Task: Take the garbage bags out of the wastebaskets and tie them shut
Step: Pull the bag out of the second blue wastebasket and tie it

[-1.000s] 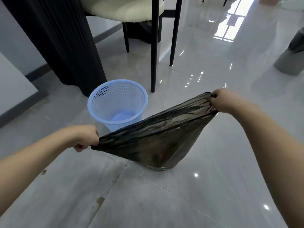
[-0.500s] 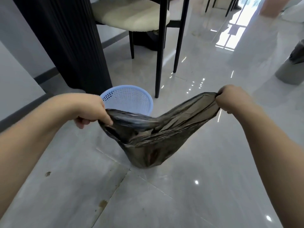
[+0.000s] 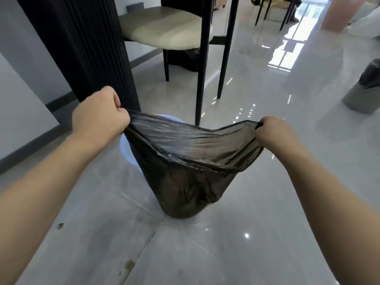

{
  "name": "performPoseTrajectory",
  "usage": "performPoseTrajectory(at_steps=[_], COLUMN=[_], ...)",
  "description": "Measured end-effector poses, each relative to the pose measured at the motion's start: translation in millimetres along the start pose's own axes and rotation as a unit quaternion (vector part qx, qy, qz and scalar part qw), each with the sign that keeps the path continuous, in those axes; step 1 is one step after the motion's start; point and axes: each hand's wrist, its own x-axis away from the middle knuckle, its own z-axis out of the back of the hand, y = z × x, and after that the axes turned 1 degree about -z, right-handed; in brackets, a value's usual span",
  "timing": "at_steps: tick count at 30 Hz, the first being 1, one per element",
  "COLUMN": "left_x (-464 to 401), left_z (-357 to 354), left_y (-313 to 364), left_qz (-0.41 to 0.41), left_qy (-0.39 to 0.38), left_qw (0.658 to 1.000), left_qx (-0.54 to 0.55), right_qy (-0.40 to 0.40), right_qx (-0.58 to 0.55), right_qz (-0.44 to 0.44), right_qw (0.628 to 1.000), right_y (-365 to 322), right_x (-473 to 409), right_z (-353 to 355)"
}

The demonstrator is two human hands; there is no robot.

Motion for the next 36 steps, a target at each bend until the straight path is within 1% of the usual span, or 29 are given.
performPoseTrajectory(at_steps=[1, 2, 3, 4, 5, 6, 7, 9, 10, 11, 13, 14, 15, 16, 18, 19, 20, 22, 23, 24, 25, 27, 29, 30, 31, 32, 34, 35, 36], left_x=[5, 11, 18, 26, 33, 40, 46, 57, 60, 62, 62, 62, 63, 65, 71, 74, 75, 77, 78, 79, 82, 90, 100, 104, 108, 109, 107, 105, 103], left_z=[-3, -9, -17, -27, -39, -51, -63, -85, -92, -96, -98, -99, -99, -100, -101, -102, -102, -100, -98, -97, -95, -92, -91, -91, -91, -91, -90, -90, -91], left_y=[6, 15, 27, 37, 45, 49, 51, 46, 44, 41, 39, 39, 39, 40, 43, 44, 45, 44, 43, 42, 40, 38, 38, 37, 36, 36, 37, 36, 35], left_qz=[-0.054, -0.116, -0.183, -0.239, -0.273, -0.286, -0.288, -0.290, -0.285, -0.276, -0.276, -0.292, -0.299, -0.292, -0.255, -0.238, -0.226, -0.217, -0.220, -0.226, -0.231, -0.220, -0.213, -0.219, -0.228, -0.234, -0.221, -0.209, -0.197], left_qy=[0.019, 0.007, -0.037, -0.105, -0.177, -0.238, -0.283, -0.317, -0.315, -0.300, -0.228, -0.190, -0.177, -0.189, -0.241, -0.265, -0.281, -0.295, -0.298, -0.305, -0.319, -0.382, -0.466, -0.490, -0.497, -0.494, -0.493, -0.492, -0.492], left_qw=[0.998, 0.993, 0.982, 0.965, 0.945, 0.925, 0.909, 0.889, 0.888, 0.894, 0.914, 0.920, 0.927, 0.933, 0.936, 0.934, 0.933, 0.930, 0.928, 0.924, 0.919, 0.898, 0.849, 0.820, 0.795, 0.778, 0.767, 0.768, 0.771], left_qx=[0.002, 0.010, 0.009, -0.012, -0.045, -0.075, -0.104, -0.157, -0.176, -0.188, -0.191, -0.178, -0.144, -0.095, -0.023, -0.002, 0.015, 0.038, 0.042, 0.039, 0.028, -0.013, -0.127, -0.199, -0.263, -0.309, -0.347, -0.353, -0.353], right_qy=[-0.003, -0.007, -0.010, -0.012, -0.013, -0.013, -0.016, -0.037, -0.056, -0.076, -0.116, -0.139, -0.156, -0.161, -0.150, -0.158, -0.184, -0.256, -0.274, -0.268, -0.247, -0.214, -0.223, -0.227, -0.231, -0.237, -0.272, -0.307, -0.362], right_qx=[-0.006, -0.014, -0.027, -0.042, -0.054, -0.064, -0.073, -0.073, -0.061, -0.044, -0.008, 0.005, 0.022, 0.038, 0.081, 0.107, 0.143, 0.231, 0.267, 0.296, 0.311, 0.282, 0.265, 0.267, 0.273, 0.273, 0.269, 0.259, 0.228], right_qz=[-0.002, -0.003, -0.004, -0.003, 0.000, 0.001, -0.002, -0.019, -0.030, -0.038, -0.041, -0.029, 0.000, 0.052, 0.183, 0.228, 0.250, 0.238, 0.219, 0.203, 0.197, 0.215, 0.212, 0.208, 0.201, 0.188, 0.147, 0.120, 0.078], right_qw=[1.000, 1.000, 1.000, 0.999, 0.998, 0.998, 0.997, 0.996, 0.996, 0.995, 0.992, 0.990, 0.987, 0.985, 0.968, 0.955, 0.940, 0.908, 0.898, 0.894, 0.896, 0.910, 0.914, 0.913, 0.912, 0.913, 0.912, 0.908, 0.901], right_y=[-1, -4, -6, -9, -11, -13, -14, -13, -10, -6, 0, 0, -3, -10, -33, -45, -54, -59, -57, -52, -48, -37, -30, -27, -25, -23, -22, -21, -21], right_x=[0, 0, 1, 0, 0, -1, -2, -5, -5, -6, -6, -6, -4, 1, 19, 30, 41, 56, 60, 62, 62, 58, 57, 57, 55, 53, 53, 51, 51], right_z=[1, 1, 1, 2, 2, 4, 5, 10, 14, 18, 26, 29, 28, 25, 9, -3, -18, -45, -55, -61, -65, -71, -77, -78, -80, -82, -84, -84, -83])
